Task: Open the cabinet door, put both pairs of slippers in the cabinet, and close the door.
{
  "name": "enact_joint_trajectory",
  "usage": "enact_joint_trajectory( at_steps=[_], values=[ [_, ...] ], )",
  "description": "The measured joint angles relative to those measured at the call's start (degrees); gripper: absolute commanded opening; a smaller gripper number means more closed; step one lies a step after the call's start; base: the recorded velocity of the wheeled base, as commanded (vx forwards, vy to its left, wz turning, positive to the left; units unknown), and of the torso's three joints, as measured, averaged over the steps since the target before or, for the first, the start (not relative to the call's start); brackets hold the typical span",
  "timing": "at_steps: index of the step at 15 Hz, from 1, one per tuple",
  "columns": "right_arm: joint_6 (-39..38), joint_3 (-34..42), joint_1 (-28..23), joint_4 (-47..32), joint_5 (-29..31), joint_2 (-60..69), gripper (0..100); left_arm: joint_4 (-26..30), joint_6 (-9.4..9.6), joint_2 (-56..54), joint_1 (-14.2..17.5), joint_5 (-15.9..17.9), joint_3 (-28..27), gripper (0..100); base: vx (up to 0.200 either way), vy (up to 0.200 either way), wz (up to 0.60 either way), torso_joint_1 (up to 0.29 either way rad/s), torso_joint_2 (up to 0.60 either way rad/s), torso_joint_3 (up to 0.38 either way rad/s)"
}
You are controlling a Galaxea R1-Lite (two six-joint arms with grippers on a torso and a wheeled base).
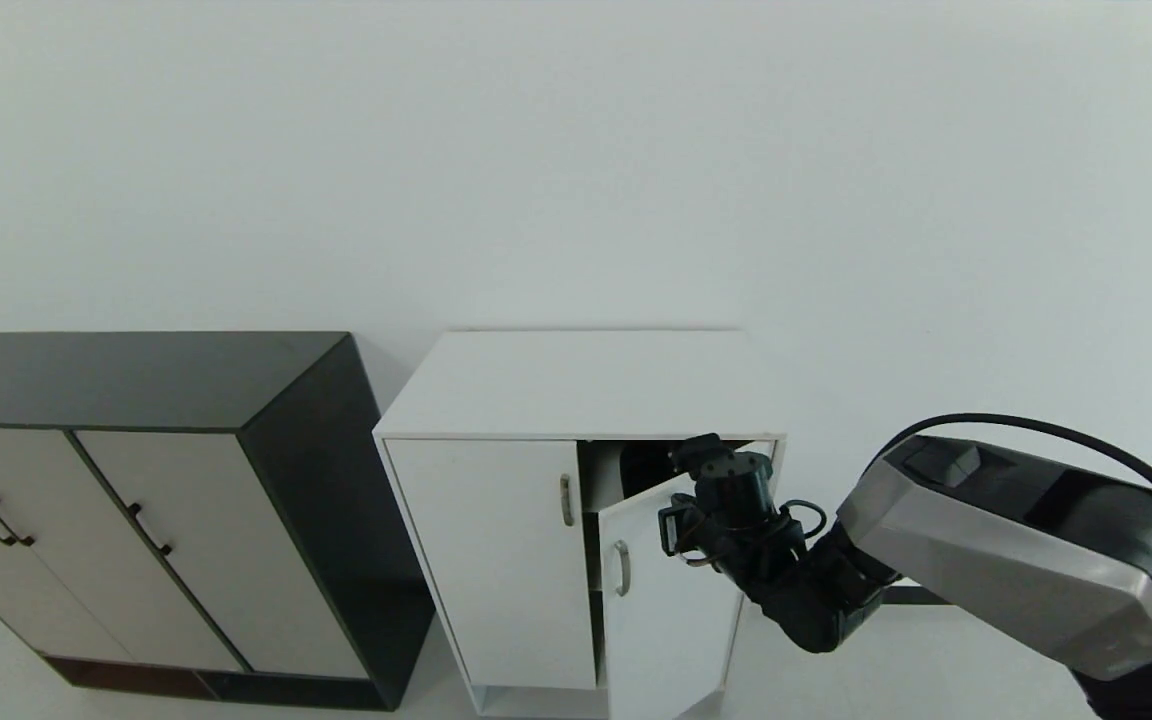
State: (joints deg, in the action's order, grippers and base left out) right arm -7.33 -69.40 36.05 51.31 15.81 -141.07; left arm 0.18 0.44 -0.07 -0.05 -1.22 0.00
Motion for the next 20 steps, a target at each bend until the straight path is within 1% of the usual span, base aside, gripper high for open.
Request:
enact_joint_trajectory(
  at_steps=[5,12,15,20],
  values=[
    [0.09,-10.67,-2.06,-6.62,-0.6,-3.8,0,0.0,-0.01,0.0,0.02,0.0,0.0,0,0.0,0.0,0.0,0.0,0.0,0.0],
    [1.52,-19.76,-3.97,-10.67,-0.62,-8.18,0,0.0,-0.04,0.0,0.0,-0.06,0.0,0,0.0,0.0,0.0,0.0,0.0,0.0],
    [1.61,-21.69,-4.61,-11.28,-0.57,-9.31,0,0.0,-0.04,0.0,0.02,-0.04,0.0,0,0.0,0.0,0.0,0.0,0.0,0.0],
    [1.61,-22.3,-4.71,-11.28,-0.55,-9.9,0,0.0,-0.06,0.0,0.0,-0.01,0.0,0,0.0,0.0,0.0,0.0,0.0,0.0]
  ],
)
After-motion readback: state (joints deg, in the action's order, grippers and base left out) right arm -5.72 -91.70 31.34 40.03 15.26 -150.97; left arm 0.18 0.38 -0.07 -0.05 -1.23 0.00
